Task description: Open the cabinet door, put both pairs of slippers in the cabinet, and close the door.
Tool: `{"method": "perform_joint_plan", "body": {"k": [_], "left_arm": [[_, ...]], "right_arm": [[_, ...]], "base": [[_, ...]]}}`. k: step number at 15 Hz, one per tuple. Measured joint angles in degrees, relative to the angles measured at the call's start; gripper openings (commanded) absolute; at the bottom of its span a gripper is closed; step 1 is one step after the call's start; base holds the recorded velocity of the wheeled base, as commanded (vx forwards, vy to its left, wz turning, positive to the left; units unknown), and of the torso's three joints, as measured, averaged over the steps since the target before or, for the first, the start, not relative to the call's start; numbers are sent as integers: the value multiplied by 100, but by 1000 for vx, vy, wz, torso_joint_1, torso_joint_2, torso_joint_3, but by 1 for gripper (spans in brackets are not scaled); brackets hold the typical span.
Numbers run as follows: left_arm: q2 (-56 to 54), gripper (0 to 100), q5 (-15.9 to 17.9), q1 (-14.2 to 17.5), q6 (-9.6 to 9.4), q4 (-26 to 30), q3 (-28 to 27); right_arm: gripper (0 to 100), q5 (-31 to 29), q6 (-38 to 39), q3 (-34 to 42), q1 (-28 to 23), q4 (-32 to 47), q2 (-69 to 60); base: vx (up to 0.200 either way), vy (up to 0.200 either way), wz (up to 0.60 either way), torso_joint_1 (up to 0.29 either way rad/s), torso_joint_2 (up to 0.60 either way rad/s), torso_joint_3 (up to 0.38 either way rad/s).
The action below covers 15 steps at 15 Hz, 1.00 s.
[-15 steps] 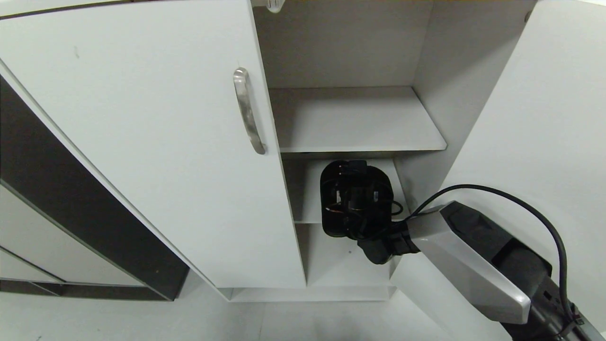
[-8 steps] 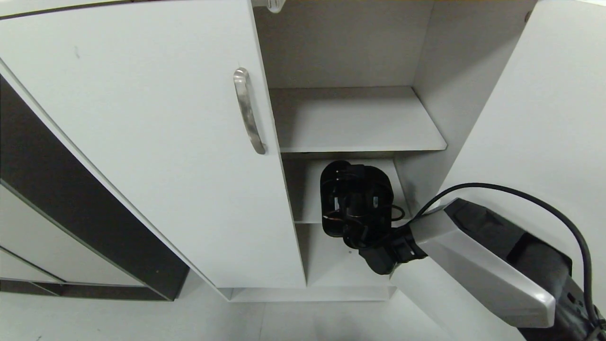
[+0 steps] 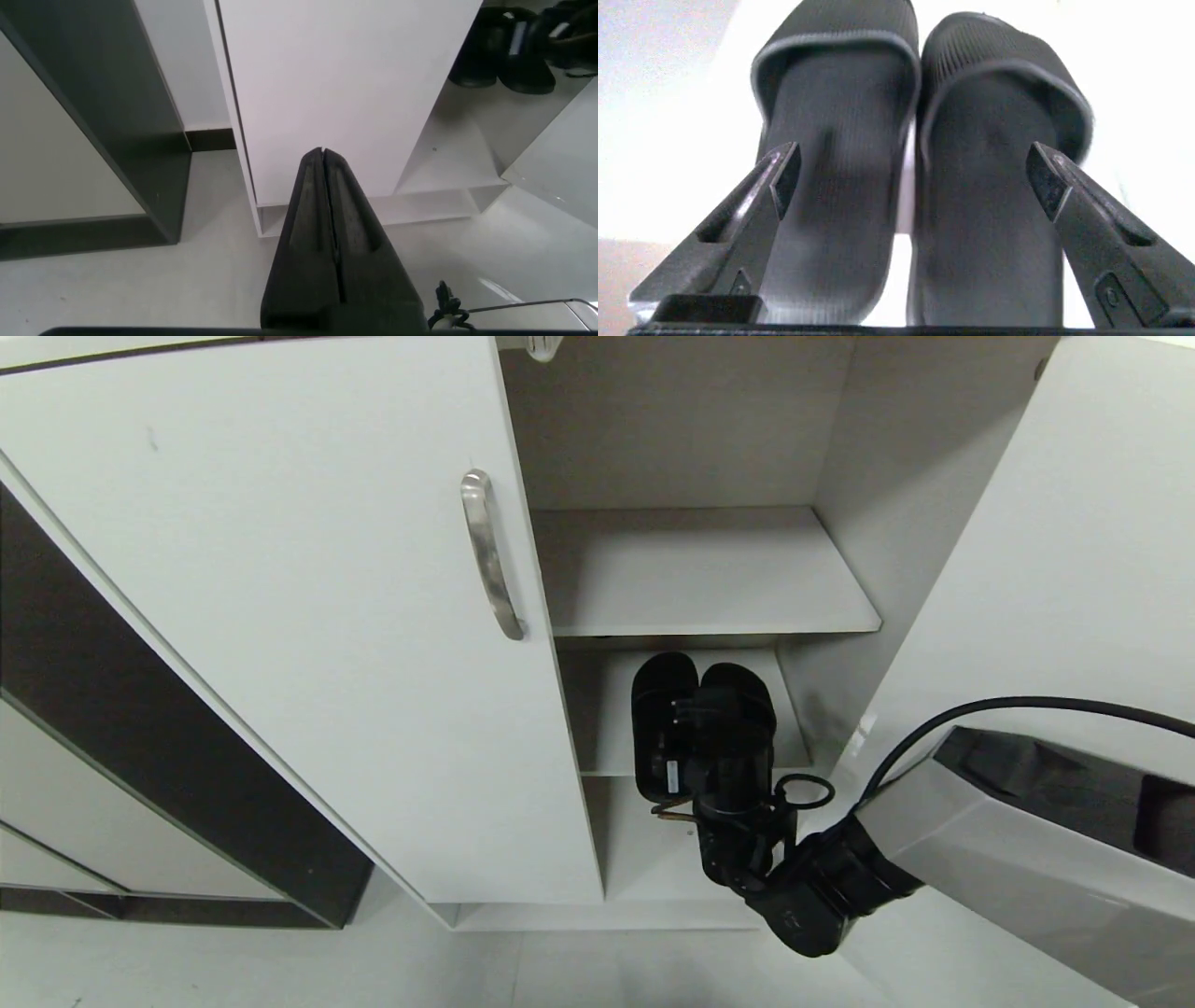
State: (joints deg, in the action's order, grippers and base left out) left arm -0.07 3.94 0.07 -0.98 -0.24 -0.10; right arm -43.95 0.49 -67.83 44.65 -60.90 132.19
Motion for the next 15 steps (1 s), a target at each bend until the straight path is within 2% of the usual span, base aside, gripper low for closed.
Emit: {"method": "perform_joint_plan", "body": {"k": [4, 15], "left_arm": [[0, 0, 2, 0, 0, 2, 2], [0, 0, 2, 0, -15, 0, 0]], "right_arm": [[100, -1, 13, 916, 187, -673, -452], [100, 0, 11, 1136, 272, -703, -667]], "base": [[-200, 0, 0, 4, 0, 1], [0, 0, 0, 0, 0, 0]]}}
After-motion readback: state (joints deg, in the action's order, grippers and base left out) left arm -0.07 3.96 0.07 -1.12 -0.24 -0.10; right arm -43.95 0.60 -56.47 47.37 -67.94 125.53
